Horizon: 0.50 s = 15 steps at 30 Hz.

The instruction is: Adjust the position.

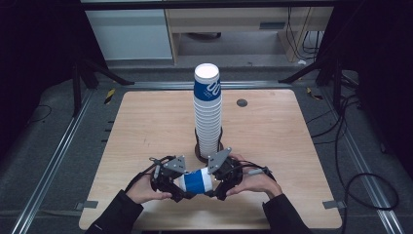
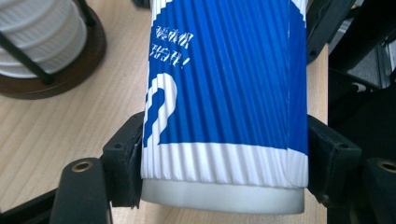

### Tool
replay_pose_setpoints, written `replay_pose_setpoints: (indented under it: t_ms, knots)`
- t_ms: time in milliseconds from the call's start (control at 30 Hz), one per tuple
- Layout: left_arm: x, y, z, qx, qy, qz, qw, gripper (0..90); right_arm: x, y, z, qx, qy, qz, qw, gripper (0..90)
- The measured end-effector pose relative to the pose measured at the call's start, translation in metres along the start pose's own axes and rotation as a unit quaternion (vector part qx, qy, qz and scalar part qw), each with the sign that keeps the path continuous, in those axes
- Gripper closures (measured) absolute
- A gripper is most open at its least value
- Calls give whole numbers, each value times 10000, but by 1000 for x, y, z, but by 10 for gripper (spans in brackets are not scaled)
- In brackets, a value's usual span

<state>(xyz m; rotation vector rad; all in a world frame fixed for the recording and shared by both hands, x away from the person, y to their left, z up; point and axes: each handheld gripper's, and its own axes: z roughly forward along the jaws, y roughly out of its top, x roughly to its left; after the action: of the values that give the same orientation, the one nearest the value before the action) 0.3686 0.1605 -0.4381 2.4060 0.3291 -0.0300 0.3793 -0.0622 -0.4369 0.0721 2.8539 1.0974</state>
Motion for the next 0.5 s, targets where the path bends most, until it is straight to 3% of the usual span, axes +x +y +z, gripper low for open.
replay_pose_setpoints:
  t_ms: [200, 467, 500]
  knots:
    - [9, -6, -15, -353, 130, -183, 9991, 268, -6, -2, -19, -537, -203, 263, 9980, 74]
    - [14, -10, -35, -1117, 182, -315, 9931, 268, -13, -7, -36, -998, -376, 496, 9931, 72]
    - [14, -10, -35, -1117, 182, -315, 9931, 268, -13, -8, -37, -1041, -388, 515, 9925, 72]
